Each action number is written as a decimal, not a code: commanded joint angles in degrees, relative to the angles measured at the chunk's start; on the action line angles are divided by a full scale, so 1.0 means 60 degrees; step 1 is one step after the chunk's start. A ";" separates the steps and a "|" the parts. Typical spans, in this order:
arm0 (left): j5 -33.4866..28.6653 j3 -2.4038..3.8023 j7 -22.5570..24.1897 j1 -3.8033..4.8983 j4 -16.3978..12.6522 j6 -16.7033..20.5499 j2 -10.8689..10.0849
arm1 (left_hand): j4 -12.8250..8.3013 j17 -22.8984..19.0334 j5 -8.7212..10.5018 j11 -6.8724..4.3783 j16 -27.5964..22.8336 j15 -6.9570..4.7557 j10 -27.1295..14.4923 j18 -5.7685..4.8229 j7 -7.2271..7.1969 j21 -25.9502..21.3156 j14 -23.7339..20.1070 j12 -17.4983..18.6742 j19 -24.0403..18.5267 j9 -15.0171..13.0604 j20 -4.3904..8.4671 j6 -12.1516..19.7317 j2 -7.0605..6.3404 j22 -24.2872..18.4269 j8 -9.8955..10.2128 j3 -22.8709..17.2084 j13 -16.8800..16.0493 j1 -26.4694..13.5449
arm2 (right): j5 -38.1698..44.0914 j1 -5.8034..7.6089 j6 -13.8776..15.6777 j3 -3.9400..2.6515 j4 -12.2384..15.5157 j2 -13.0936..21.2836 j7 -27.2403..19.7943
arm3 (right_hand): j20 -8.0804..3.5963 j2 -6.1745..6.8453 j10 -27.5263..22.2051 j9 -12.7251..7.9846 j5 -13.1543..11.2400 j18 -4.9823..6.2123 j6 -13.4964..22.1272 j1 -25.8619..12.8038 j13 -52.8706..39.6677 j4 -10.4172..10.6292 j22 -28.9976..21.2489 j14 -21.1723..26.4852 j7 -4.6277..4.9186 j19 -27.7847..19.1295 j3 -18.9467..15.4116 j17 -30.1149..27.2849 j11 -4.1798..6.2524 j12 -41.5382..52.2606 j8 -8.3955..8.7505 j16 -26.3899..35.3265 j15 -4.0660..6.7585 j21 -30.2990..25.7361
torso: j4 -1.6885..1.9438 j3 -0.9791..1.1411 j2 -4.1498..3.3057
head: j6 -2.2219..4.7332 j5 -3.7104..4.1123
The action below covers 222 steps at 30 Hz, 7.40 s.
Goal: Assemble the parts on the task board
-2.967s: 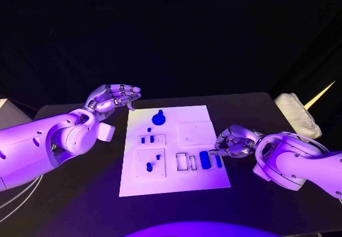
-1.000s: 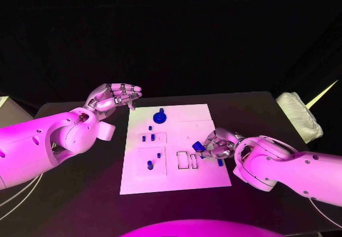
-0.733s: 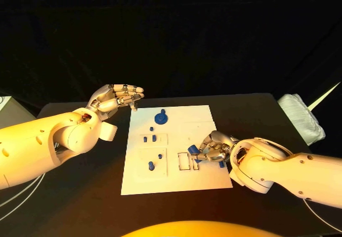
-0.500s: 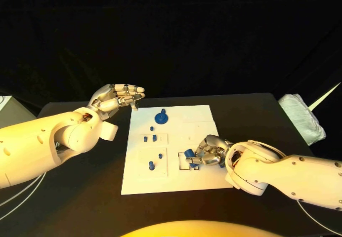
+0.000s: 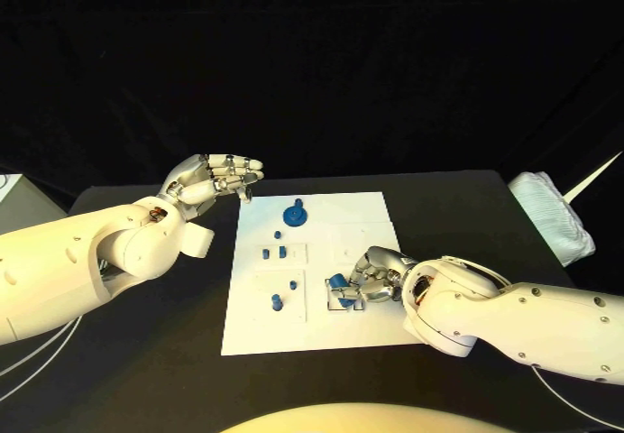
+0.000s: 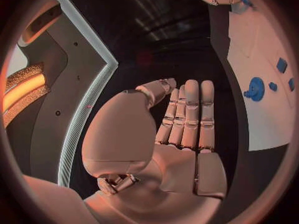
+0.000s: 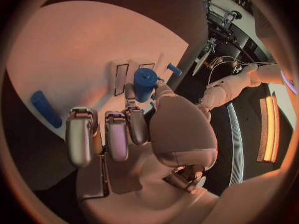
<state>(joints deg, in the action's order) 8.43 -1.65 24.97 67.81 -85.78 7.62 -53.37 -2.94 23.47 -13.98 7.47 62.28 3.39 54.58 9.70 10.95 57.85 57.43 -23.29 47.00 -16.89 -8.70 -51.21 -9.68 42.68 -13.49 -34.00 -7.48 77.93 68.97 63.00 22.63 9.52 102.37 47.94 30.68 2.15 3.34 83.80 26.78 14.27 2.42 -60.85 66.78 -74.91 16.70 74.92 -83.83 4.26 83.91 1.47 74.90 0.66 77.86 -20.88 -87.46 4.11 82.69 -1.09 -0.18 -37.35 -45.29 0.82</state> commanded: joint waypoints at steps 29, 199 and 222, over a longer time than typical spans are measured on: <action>-0.0019 0.0006 0.0007 0.0003 -0.0044 -0.0140 -0.0045 | -0.0058 -0.0016 -0.0044 0.0023 -0.0066 -0.0022 -0.0063 0.0143 0.0031 0.0036 -0.0012 -0.0052 0.0067 0.0021 -0.0011 -0.0028 0.0031 0.0025 0.0029 0.0005 0.0015 0.0018 | 0.0721 -0.0020 0.0193 0.0009 -0.0230 -0.0138 -0.0132 | -0.0009 0.0291 -0.0183 0.0248 -0.1912 -0.0057 0.0384 -0.1792 -0.0530 0.0050 0.1871 -0.0723 -0.0021 0.0491 -0.1572 0.1105 -0.0077 -0.0665 -0.0074 0.0100 -0.0025 -0.0532 | -0.0010 0.0017 -0.0005 | -0.0069 -0.0067; -0.0026 0.0006 -0.0046 0.0001 -0.0104 -0.0221 -0.0120 | 0.0003 -0.0025 -0.0043 0.0029 -0.0067 -0.0009 -0.0077 0.0143 0.0040 0.0055 0.0013 -0.0092 0.0031 0.0037 -0.0029 -0.0037 0.0089 0.0053 0.0039 -0.0043 0.0036 -0.0092 | 0.1499 -0.0440 0.0646 0.0125 0.0018 0.0326 0.0305 | -0.0153 0.1409 0.0411 0.0334 0.0525 -0.0260 -0.0366 -0.0040 -0.1433 -0.0094 0.2322 -0.0880 -0.0241 0.0836 0.3898 0.1789 0.0129 -0.0042 0.0146 -0.0101 0.0144 0.0455 | -0.0094 0.0015 0.0000 | -0.0342 0.0116; -0.0026 0.0005 -0.0140 0.0001 -0.0064 -0.0221 -0.0116 | 0.0018 -0.0026 -0.0042 0.0033 -0.0067 -0.0005 -0.0083 0.0142 0.0045 0.0053 0.0014 -0.0094 0.0029 0.0039 -0.0032 -0.0034 0.0095 0.0054 0.0042 -0.0044 0.0039 -0.0113 | 0.1481 -0.0444 0.0380 0.0124 0.0011 0.0319 0.0259 | -0.0135 0.1159 0.0408 0.0370 -0.0429 -0.0248 -0.0338 -0.1504 -0.1444 -0.0014 0.2306 -0.0874 -0.0225 0.0820 0.3619 0.1765 0.0108 -0.0124 0.0066 -0.0086 0.0123 0.0391 | -0.0096 0.0016 0.0006 | -0.0357 0.0119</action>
<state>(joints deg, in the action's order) 8.44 -1.66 23.98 67.80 -86.10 7.20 -54.16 -2.93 23.38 -13.97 7.68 62.05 3.39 54.37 9.70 10.95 57.85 57.43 -23.47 47.00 -16.71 -8.70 -51.21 -9.22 42.93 -13.49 -34.00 -7.33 77.47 77.20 60.39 26.34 10.27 102.36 49.89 32.39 1.55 10.33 83.84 28.92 11.97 1.68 -62.89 58.10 -74.91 16.62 74.92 -84.03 2.43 84.11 23.48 74.95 1.02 77.42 -20.21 -87.79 4.72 85.29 -1.68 -0.08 -37.34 -47.46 1.51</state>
